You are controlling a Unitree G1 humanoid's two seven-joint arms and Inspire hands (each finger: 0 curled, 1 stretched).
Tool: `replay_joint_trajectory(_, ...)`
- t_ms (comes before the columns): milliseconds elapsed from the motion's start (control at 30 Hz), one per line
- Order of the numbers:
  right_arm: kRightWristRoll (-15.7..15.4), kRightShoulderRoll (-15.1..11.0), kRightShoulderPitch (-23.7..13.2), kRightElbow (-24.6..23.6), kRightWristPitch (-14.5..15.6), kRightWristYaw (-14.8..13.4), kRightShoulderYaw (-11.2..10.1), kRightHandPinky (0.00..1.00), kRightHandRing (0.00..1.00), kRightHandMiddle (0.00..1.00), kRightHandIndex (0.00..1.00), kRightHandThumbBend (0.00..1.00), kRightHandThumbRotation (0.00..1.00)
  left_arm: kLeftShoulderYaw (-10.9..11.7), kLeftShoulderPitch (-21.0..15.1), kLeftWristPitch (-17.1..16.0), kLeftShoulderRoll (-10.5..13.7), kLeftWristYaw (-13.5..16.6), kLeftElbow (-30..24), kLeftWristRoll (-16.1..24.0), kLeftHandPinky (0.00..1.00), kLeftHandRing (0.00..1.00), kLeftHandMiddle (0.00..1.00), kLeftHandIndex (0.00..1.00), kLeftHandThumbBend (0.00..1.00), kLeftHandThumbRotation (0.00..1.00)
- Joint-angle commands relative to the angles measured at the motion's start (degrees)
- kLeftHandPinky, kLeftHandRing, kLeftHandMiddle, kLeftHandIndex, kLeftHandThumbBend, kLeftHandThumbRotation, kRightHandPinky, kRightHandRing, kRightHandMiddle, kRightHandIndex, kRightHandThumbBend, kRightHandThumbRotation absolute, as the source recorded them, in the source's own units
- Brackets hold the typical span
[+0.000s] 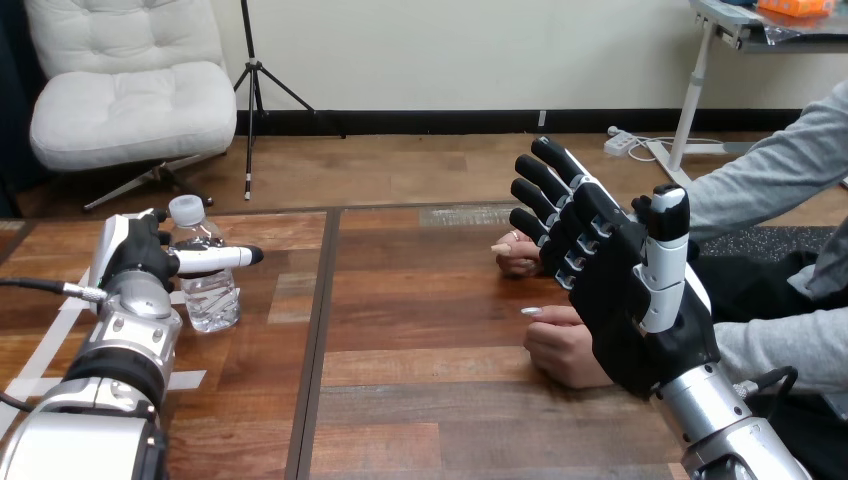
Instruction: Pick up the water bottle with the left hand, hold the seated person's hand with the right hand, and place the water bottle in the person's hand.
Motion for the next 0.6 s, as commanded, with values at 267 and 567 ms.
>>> replay_joint_trajectory(267, 1.04, -0.12, -1.84, -2.76, -0.84, 0.23, -0.60, 0.99, 0.97, 0.96, 0.95, 0.98, 1.00, 0.16, -2.38, 0.10, -0.54, 0.41, -0.79, -0.16, 0.74, 0.86, 0.91, 0.95, 0.94, 0.17)
replay_joint_trajectory(567, 1.03, -0.19, -1.67, -2.97, -0.99, 0.35, -0.60, 0.98, 0.97, 0.96, 0.95, 0.97, 1.00, 0.70, -1.93, 0.17, -0.67, 0.57, -0.69, -0.81, 0.74, 0.88, 0.93, 0.96, 0.94, 0.15)
